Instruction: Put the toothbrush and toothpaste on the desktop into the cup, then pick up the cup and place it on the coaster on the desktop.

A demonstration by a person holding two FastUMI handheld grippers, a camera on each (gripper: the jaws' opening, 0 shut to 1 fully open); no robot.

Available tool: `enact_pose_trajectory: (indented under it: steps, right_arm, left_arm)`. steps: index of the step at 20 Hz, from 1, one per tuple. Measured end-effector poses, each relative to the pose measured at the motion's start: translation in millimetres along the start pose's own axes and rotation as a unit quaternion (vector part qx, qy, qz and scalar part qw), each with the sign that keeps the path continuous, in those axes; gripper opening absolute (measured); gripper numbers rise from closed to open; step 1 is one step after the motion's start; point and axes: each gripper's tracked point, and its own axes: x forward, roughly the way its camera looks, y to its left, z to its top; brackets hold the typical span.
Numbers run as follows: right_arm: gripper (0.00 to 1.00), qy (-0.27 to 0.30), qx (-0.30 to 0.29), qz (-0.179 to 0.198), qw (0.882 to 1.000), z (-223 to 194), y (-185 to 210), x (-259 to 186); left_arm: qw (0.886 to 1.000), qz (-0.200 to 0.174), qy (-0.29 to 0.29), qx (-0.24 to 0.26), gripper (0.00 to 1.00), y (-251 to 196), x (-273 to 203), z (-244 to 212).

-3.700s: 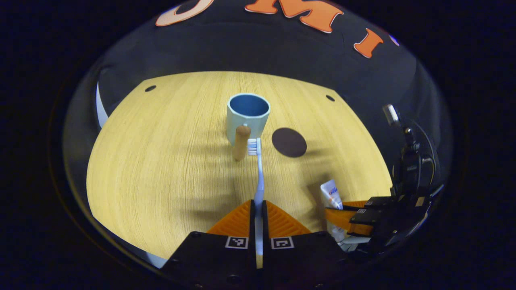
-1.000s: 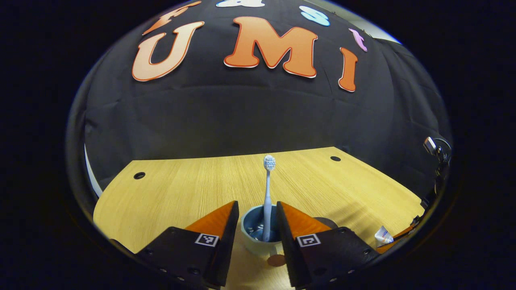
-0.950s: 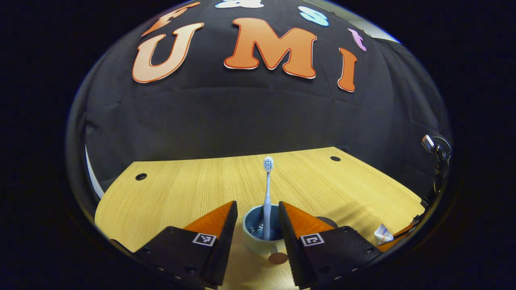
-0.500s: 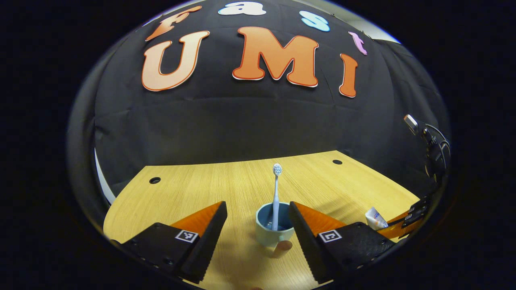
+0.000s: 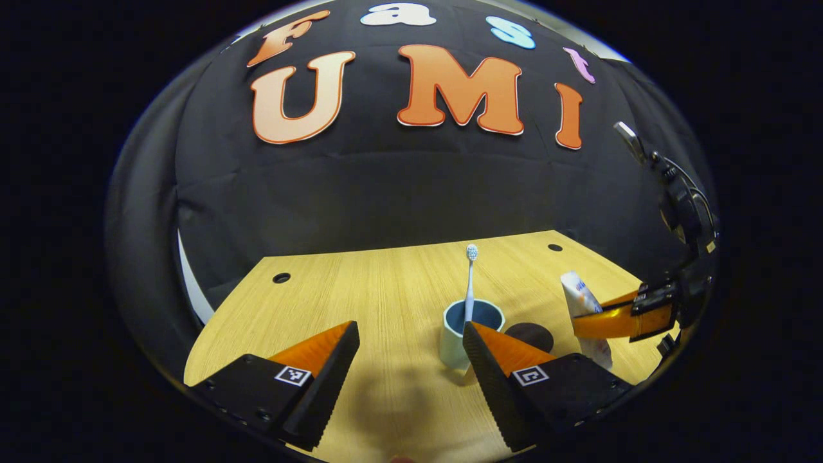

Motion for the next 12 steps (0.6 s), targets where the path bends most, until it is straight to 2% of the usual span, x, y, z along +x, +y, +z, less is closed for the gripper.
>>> enact_pose_trajectory:
  steps: [5,9,12]
  right_arm:
    - [0.13,-0.095,-0.020,0.027,0.995,54,21,1]
    - [0.13,-0.180,-0.044,0.045,0.982,97,38,1]
    - [0.13,-0.229,-0.060,0.058,0.970,108,43,-4]
  left_arm:
    - [1.000,0.021,0.006,-0.003,0.97,7,-24,-5]
    - [0.999,0.032,0.018,-0.003,0.97,10,-37,-18]
    - [0.999,0.036,0.029,-0.008,0.97,12,-41,-25]
